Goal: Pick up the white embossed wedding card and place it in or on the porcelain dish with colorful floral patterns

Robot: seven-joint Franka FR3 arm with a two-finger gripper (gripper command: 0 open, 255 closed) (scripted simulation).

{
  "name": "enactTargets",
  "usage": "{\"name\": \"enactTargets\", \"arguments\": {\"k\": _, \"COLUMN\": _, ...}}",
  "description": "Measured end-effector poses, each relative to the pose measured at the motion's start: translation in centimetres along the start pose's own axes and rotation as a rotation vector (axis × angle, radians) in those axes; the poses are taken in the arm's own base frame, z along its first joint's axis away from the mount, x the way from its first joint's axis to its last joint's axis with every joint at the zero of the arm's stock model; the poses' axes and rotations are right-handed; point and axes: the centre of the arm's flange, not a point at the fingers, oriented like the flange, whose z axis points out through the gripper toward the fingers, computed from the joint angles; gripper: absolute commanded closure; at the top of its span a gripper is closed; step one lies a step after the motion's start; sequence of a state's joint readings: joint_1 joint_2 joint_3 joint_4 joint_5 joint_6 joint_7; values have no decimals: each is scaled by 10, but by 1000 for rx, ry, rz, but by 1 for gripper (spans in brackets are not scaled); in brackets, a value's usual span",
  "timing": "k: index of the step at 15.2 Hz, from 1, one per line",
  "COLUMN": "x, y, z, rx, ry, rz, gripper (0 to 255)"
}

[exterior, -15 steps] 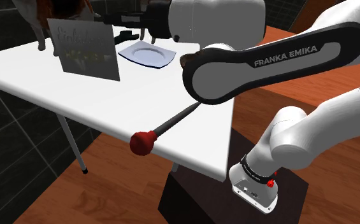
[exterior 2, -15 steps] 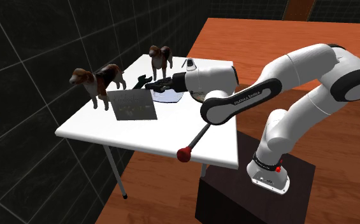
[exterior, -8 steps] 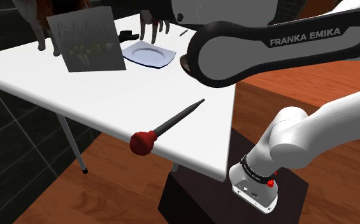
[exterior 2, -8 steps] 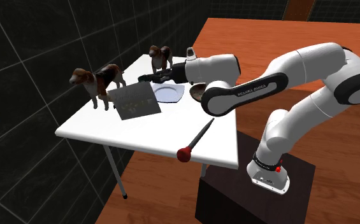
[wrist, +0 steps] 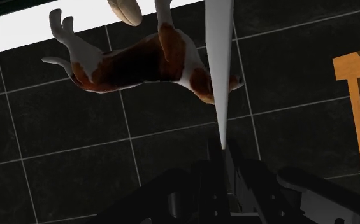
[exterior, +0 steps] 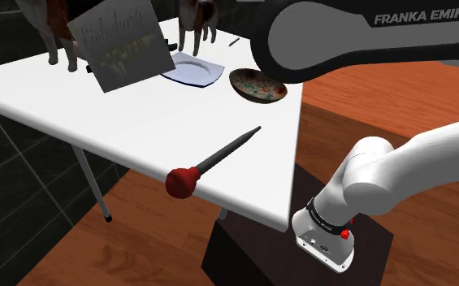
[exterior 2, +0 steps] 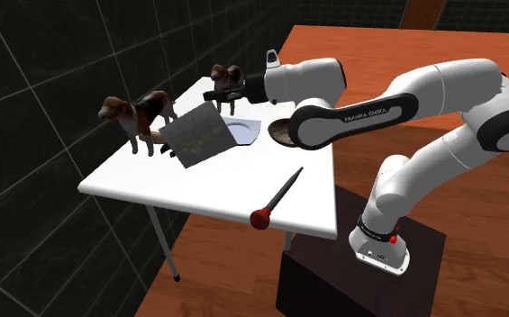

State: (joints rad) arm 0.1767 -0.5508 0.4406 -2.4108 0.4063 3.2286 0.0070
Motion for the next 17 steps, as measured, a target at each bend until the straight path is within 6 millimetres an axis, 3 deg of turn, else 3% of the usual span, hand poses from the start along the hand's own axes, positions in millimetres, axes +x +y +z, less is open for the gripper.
{"name": "enactTargets", "arguments": {"k": 9, "x": 12, "y": 65, "z": -90, "rx": -2, "ry": 1, "rz": 0, "gripper": 255}}
{"name": "enactTargets", "arguments": {"k": 10, "x": 12, "y": 65, "z": -91, "rx": -2, "ry": 1, "rz": 0, "gripper": 0}}
{"name": "enactTargets", "arguments": {"k": 13, "x": 10, "y": 66, "z": -100, "rx": -1, "ry": -55, "rz": 8, "gripper": 0}}
{"name": "enactTargets", "arguments": {"k": 17, "x": 3, "y": 76, "z": -123, "rx": 7, "ry": -258, "rz": 31, "gripper": 0}}
